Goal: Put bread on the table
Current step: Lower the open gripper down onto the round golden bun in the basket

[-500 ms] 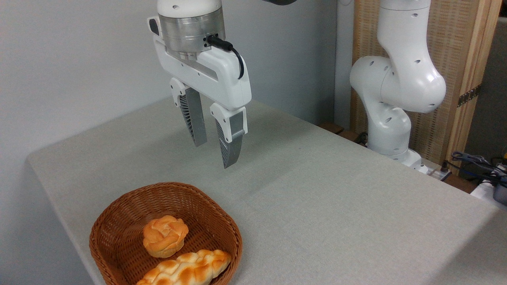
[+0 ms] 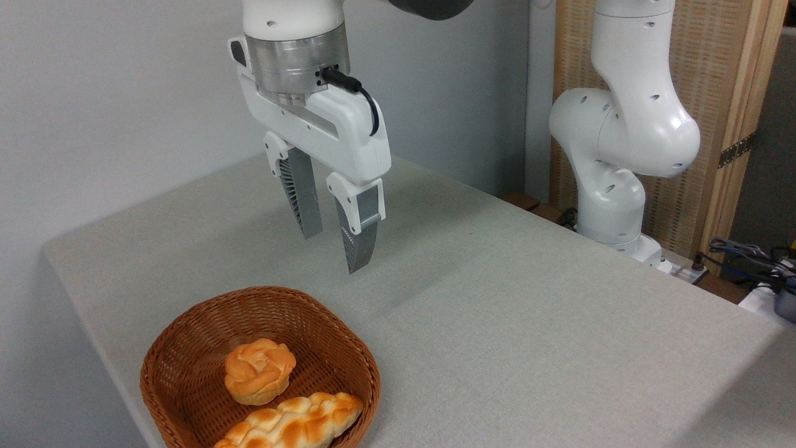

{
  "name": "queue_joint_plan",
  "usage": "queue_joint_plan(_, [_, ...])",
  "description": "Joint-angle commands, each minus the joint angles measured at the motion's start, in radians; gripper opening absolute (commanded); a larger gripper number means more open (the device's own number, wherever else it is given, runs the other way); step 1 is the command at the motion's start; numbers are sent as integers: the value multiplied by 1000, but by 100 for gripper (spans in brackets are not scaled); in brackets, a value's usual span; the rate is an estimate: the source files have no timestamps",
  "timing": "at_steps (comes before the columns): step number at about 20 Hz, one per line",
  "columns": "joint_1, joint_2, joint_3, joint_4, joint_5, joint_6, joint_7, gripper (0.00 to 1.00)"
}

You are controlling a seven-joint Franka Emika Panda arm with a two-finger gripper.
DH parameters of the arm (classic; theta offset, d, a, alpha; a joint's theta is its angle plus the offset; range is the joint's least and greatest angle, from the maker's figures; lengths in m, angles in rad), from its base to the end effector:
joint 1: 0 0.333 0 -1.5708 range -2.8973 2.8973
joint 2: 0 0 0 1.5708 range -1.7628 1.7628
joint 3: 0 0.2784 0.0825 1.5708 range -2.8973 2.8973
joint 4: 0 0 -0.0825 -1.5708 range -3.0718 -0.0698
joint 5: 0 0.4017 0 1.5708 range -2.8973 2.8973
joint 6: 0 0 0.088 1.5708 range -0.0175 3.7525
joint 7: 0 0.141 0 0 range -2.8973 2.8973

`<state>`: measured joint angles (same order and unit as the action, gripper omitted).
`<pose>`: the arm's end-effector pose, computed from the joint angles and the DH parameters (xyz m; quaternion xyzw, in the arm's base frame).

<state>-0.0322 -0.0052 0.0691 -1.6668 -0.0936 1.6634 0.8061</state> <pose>0.5769 0.0090 0.5173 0.9275 -0.3708 0.0199 0.0423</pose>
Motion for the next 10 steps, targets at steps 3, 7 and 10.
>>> queue_joint_plan(3, [-9, 39, -5, -31, -14, 155, -42, 100])
queue_joint_plan(7, [-41, 94, -24, -71, -5, 291, -31, 100])
queue_joint_plan(10, [-69, 128, -46, -80, 38, 338, -31, 100])
